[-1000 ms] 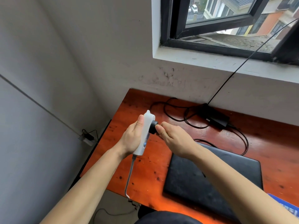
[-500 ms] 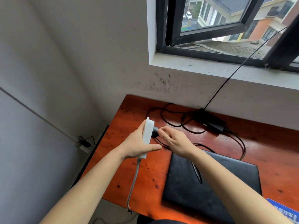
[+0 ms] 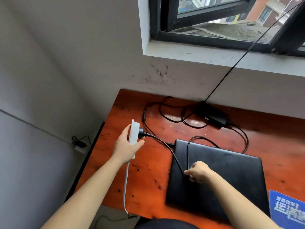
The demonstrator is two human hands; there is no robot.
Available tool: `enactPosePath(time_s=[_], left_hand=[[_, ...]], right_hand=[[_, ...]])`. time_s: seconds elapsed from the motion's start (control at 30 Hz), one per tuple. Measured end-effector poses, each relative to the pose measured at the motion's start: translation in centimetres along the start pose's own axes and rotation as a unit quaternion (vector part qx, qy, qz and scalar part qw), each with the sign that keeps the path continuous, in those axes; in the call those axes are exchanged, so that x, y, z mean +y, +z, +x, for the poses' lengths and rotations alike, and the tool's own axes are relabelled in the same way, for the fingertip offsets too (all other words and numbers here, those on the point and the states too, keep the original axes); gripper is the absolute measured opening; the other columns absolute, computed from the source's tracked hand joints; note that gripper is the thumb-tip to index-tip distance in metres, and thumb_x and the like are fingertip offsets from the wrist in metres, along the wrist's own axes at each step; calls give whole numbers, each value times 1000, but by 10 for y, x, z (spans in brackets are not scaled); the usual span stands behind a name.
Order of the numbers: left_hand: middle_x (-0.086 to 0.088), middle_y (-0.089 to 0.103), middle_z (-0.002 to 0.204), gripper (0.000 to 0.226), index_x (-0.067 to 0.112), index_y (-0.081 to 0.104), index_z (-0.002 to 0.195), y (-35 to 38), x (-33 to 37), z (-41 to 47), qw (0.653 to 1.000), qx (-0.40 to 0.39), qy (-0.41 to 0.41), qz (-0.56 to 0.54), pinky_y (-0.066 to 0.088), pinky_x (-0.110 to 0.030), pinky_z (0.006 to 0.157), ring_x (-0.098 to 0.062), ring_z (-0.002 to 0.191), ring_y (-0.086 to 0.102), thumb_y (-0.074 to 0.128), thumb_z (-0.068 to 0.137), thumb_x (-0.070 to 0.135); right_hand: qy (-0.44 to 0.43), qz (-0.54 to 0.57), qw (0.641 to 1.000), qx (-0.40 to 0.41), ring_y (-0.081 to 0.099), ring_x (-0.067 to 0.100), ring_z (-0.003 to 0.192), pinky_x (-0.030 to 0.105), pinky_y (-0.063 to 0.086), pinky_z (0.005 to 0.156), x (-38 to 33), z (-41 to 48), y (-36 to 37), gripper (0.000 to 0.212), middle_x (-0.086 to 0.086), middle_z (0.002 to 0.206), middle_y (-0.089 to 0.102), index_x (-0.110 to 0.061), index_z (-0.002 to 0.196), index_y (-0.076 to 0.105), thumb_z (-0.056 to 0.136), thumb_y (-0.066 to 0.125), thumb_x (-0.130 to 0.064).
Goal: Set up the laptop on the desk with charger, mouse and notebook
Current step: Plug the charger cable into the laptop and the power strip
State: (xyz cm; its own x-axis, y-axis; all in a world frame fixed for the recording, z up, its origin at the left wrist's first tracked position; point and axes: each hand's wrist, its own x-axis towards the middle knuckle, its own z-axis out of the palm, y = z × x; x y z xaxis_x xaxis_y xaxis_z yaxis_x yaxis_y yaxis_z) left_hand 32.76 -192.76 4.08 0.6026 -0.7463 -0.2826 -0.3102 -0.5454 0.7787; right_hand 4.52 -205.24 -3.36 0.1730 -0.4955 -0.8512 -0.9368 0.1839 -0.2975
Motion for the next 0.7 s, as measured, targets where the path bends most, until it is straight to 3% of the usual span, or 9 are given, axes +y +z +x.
enactPosePath(time_s=[0.07,0.13,0.2,0.27,0.33,0.4,0.47,0.6,0.7], left_hand=[[6,53,130,85,29,31,151,4,-5,9,1000,-1,-11,8,57,-35,86,-17,111,56,78,81,39],[3,59,119,75,26,34,148,8,-10,19,999,13,-33,21,54,-19,63,-11,93,61,73,84,36],[-5,61,113,69,22,34,145,10,-15,30,996,33,-76,22,48,-15,50,-13,84,63,70,86,32],[-10,60,119,74,18,28,148,11,-23,39,992,42,-121,18,55,-28,60,-22,89,64,68,86,28],[-14,55,125,82,14,17,149,12,-35,52,986,39,-156,40,55,-36,70,-24,86,63,66,85,24],[-15,50,127,81,20,11,144,14,-42,52,984,33,-170,50,58,-43,76,-30,86,65,64,83,23],[-16,51,126,72,23,13,135,18,-51,62,981,10,-181,71,58,-50,81,-37,92,65,63,83,23],[-16,45,135,70,21,14,137,27,-67,78,980,-19,-171,98,54,-48,90,-37,111,57,61,86,21],[-16,38,145,73,17,13,145,33,-77,82,981,21,-145,130,45,-46,96,-36,125,39,61,90,18]], right_hand=[[-20,126,992,-1,49,11,33,17,40,38,-16,6,3,34,0,43,59,-11,66,51,92,72,-16],[-48,235,970,36,54,10,36,19,45,39,-37,12,-2,31,0,46,59,-10,71,50,93,70,-14],[-71,305,945,99,57,8,41,19,48,44,-60,18,-12,20,2,57,61,-8,82,56,94,69,-17],[-84,398,902,144,58,5,43,17,49,45,-80,26,-22,14,4,67,61,-7,92,60,96,67,-19],[-84,517,835,169,62,8,52,16,53,50,-103,41,-33,13,6,79,62,-7,100,59,98,65,-18],[-85,617,755,203,65,12,58,18,57,54,-121,45,-45,10,7,82,62,-9,94,56,98,65,-13],[-85,660,709,234,65,16,61,20,59,54,-140,58,-53,11,9,81,60,-7,93,54,98,64,-9],[-66,686,683,242,67,21,73,22,61,61,-166,82,-49,24,11,87,60,2,122,53,99,60,-4],[-9,645,736,207,69,28,90,26,60,75,-168,93,-38,37,17,98,63,4,135,52,99,58,0]])
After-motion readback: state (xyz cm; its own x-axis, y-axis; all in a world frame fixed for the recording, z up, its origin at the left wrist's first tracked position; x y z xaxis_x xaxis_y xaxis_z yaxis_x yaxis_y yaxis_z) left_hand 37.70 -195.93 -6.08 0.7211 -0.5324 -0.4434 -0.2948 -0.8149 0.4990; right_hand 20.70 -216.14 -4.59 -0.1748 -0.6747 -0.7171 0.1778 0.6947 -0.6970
